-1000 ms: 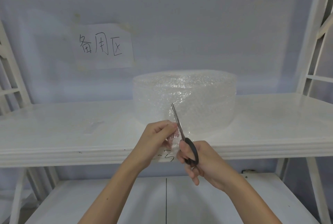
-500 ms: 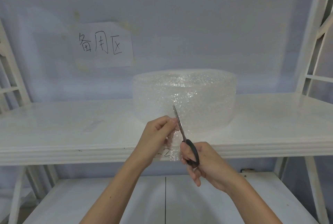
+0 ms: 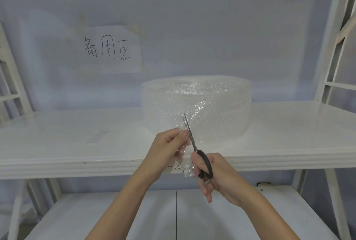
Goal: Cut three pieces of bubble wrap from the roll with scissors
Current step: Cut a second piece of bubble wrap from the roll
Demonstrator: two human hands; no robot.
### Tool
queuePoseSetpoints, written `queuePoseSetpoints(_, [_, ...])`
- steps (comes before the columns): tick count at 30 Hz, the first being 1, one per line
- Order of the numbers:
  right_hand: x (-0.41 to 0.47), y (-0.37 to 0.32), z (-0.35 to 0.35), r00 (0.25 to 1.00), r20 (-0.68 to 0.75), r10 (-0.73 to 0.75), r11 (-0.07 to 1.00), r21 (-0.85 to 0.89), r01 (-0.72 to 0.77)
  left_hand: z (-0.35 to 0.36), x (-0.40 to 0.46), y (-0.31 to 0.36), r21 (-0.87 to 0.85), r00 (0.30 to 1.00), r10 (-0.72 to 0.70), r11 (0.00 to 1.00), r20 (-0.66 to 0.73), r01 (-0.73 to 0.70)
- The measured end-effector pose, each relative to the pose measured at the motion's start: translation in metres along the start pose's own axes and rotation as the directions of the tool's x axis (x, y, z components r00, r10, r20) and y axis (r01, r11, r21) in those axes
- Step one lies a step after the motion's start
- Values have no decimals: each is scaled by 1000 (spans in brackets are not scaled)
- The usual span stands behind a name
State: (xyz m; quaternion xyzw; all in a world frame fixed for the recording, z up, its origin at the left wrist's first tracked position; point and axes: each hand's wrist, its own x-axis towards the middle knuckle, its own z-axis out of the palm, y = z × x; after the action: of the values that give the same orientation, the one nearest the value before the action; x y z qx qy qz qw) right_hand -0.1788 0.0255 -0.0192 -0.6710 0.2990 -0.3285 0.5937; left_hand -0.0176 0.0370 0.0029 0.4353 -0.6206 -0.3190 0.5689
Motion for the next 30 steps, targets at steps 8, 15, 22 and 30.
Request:
queuePoseSetpoints(8, [2, -4, 4, 999, -47, -18, 1000, 10, 18, -2, -1, -2, 8, 999, 16, 1000, 49, -17])
queuePoseSetpoints(15, [3, -5, 4, 997, -57, -48, 998, -51, 45, -1, -1, 1, -12, 998, 19, 1000, 53, -18])
queuePoseSetpoints(22, [2, 3, 3, 997, -78, -26, 999, -29, 24, -2, 0, 1, -44, 999, 41, 998, 30, -39])
queuePoseSetpoints(30, [0, 1, -2, 996, -87, 9, 994, -110, -19, 5, 3, 0, -29, 998, 19, 999, -62, -21])
